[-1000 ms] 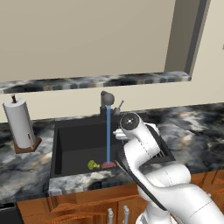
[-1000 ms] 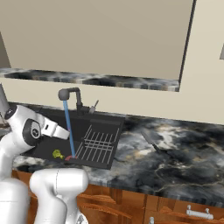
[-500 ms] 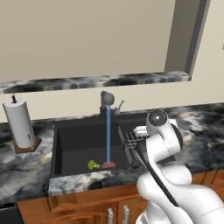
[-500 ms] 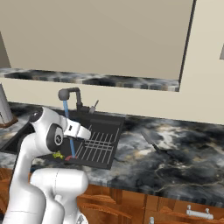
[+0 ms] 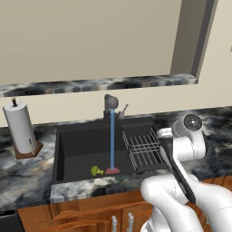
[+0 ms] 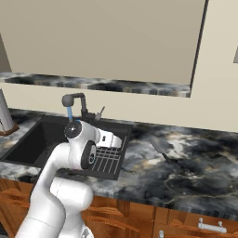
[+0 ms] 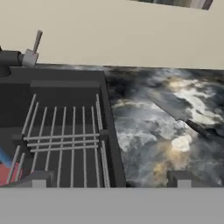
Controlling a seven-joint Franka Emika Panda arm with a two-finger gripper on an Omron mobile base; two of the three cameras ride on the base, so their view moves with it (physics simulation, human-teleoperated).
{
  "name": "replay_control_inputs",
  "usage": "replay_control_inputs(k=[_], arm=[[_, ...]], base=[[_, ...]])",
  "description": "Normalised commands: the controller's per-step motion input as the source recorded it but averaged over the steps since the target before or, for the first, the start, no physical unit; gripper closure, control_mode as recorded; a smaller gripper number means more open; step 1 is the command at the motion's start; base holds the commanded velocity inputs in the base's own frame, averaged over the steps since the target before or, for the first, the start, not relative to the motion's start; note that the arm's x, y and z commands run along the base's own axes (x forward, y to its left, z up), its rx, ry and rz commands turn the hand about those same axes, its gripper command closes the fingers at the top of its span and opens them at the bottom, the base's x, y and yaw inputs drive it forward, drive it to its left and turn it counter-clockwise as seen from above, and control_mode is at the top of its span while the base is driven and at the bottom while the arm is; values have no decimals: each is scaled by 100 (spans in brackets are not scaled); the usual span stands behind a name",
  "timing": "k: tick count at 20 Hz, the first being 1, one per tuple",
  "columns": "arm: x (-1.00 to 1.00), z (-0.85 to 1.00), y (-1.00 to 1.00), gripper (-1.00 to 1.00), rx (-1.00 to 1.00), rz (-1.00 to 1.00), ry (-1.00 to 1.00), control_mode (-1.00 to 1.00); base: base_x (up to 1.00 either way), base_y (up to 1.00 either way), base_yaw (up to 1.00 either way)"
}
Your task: Turn on the sink faucet. Then move the broccoli from the counter to the sink. Turn off the sink. Move the vegetable from the sink to the pot next to the stove. Finally move the pot to the rear left burner.
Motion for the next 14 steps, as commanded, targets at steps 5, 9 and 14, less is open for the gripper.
replay_control_inputs(k=[5,9,14], arm=[[23,-13,-39,-100,3,11,-1,-100],[21,-18,-30,-100,3,9,-5,-100],[27,0,-22,-100,4,14,-10,-100]], base=[[0,0,0],[0,0,0],[0,0,0]])
